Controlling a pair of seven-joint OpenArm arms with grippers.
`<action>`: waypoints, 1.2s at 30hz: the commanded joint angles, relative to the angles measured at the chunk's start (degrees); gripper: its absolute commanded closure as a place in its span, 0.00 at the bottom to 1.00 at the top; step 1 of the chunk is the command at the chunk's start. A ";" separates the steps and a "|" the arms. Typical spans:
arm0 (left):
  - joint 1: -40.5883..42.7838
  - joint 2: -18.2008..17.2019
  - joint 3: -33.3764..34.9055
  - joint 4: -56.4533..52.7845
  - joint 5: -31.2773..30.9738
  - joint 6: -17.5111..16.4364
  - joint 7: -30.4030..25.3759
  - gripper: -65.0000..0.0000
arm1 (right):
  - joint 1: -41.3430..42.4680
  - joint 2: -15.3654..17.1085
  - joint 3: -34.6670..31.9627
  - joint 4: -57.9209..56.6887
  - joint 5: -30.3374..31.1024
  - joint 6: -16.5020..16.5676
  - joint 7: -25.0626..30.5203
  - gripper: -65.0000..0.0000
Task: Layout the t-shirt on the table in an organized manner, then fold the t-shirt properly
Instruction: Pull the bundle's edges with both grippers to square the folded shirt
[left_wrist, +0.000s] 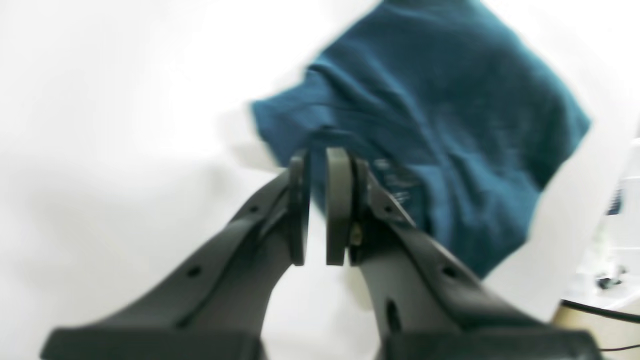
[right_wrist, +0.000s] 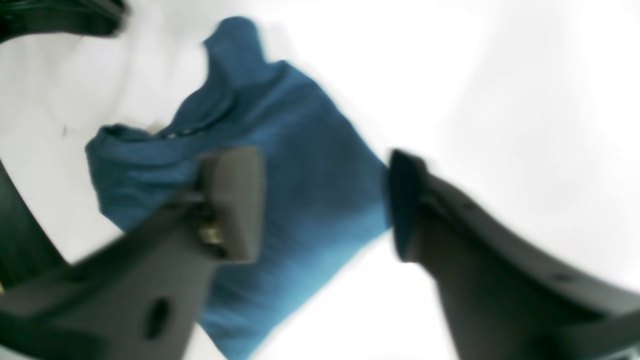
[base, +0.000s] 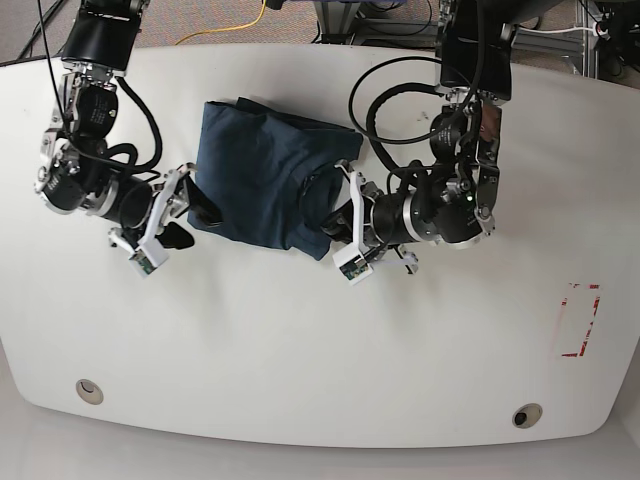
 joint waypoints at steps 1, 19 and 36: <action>-0.46 2.62 0.13 0.93 -1.26 -0.08 -1.25 0.93 | 0.71 -0.05 -2.78 0.72 -2.28 0.14 4.44 0.60; 1.38 -5.99 17.01 -8.65 -1.17 -0.08 -1.69 0.93 | -5.54 -2.16 -12.10 -10.44 -34.37 0.14 34.42 0.67; -2.48 -18.21 21.40 -15.16 -1.17 -0.08 -8.99 0.93 | -16.09 -3.65 -6.56 -6.66 -37.54 0.14 39.78 0.67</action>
